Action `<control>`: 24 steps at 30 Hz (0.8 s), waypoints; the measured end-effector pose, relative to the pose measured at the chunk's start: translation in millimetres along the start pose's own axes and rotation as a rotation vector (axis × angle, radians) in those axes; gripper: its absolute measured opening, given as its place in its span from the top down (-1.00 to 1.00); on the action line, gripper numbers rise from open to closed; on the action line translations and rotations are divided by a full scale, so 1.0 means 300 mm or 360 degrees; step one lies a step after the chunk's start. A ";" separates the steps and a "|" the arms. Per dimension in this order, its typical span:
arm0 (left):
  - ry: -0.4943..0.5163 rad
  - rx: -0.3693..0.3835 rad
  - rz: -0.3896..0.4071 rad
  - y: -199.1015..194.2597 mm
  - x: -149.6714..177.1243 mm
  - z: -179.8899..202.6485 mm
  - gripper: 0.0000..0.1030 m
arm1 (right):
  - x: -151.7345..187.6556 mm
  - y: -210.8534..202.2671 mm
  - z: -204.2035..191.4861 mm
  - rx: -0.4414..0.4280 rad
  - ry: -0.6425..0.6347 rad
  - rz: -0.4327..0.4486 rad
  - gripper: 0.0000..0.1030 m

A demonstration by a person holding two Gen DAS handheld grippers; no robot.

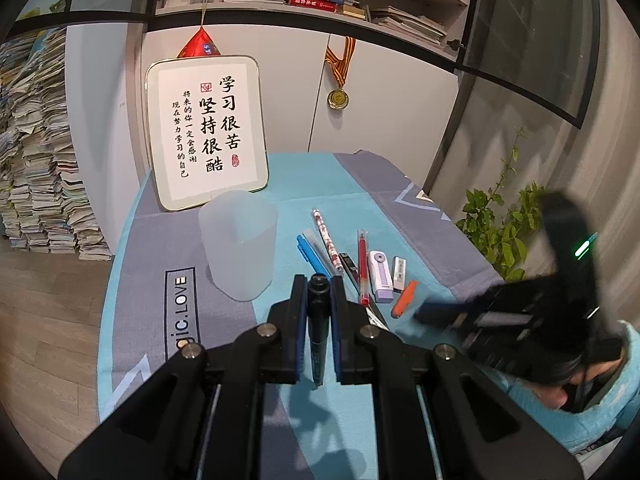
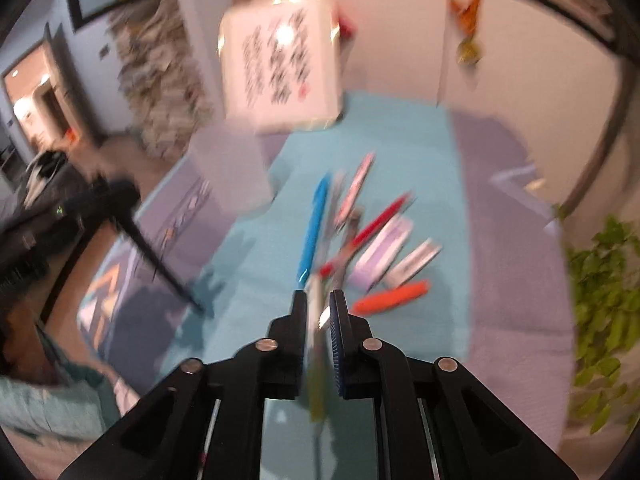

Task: Organize stationery
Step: 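Lift the black marker with the left tool while the right tool lifts the green pen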

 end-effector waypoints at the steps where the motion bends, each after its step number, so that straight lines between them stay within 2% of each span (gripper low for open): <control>1: -0.0005 -0.0001 -0.0001 0.001 -0.002 -0.001 0.83 | 0.011 0.033 -0.011 -0.0023 -0.0027 -0.0050 0.75; 4: -0.0013 -0.0006 -0.0005 -0.002 0.002 -0.010 0.83 | 0.034 0.113 -0.017 0.0058 -0.0081 -0.0136 0.72; 5: -0.0013 -0.0007 -0.0005 -0.003 0.002 -0.012 0.83 | 0.025 0.108 -0.017 0.0103 -0.0105 -0.0094 0.59; 6: -0.0014 -0.0010 -0.0002 -0.006 0.003 -0.017 0.83 | 0.025 0.111 -0.011 0.0126 -0.0101 -0.0110 0.46; 7: -0.0015 -0.0012 -0.0001 -0.006 0.002 -0.021 0.83 | 0.025 0.111 -0.001 0.0145 -0.0082 -0.0109 0.25; 10: -0.0027 -0.0013 0.0005 -0.005 0.003 -0.035 0.83 | 0.027 0.102 0.016 0.0164 -0.0064 -0.0088 0.20; 12: -0.0043 -0.0009 -0.0005 0.004 0.004 -0.040 0.83 | 0.039 0.136 0.016 0.0135 -0.0052 -0.0174 0.21; 13: -0.0046 -0.0005 -0.0009 0.008 0.003 -0.041 0.83 | 0.046 0.156 0.017 0.0113 -0.0037 -0.0210 0.22; 14: -0.0047 0.0001 -0.0011 0.010 0.005 -0.042 0.83 | 0.047 0.162 0.015 0.0132 -0.0054 -0.0200 0.43; 15: -0.0047 0.0005 -0.0011 0.011 0.007 -0.041 0.83 | 0.051 0.160 0.008 0.0131 -0.0081 -0.0197 0.72; 16: -0.0047 0.0006 -0.0012 0.011 0.008 -0.040 0.83 | 0.057 0.156 -0.002 0.0074 -0.0067 -0.0206 0.79; 17: -0.0047 0.0005 -0.0015 0.013 0.009 -0.041 0.83 | 0.065 0.142 -0.028 -0.0002 -0.0085 -0.0202 0.79; 18: -0.0049 0.0003 -0.0015 0.013 0.008 -0.043 0.83 | 0.068 0.132 -0.046 -0.0013 -0.0137 -0.0194 0.79; 21: -0.0058 0.0002 -0.0009 0.009 0.006 -0.051 0.83 | 0.086 0.119 -0.099 0.0019 -0.0297 -0.0217 0.79; 24: -0.0064 0.0003 -0.0005 0.004 0.006 -0.057 0.83 | 0.081 0.138 -0.122 0.0052 -0.0353 -0.0244 0.78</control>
Point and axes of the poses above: each gripper's, at about its wrist camera, not at the fingertips, and y roughly the way its jaws point, z to its right, x to its underside, the point moved 6 cm from there along y, roughly the way its jaws point, and after that the axes turned 3 degrees about -y, right-handed, at the moved point
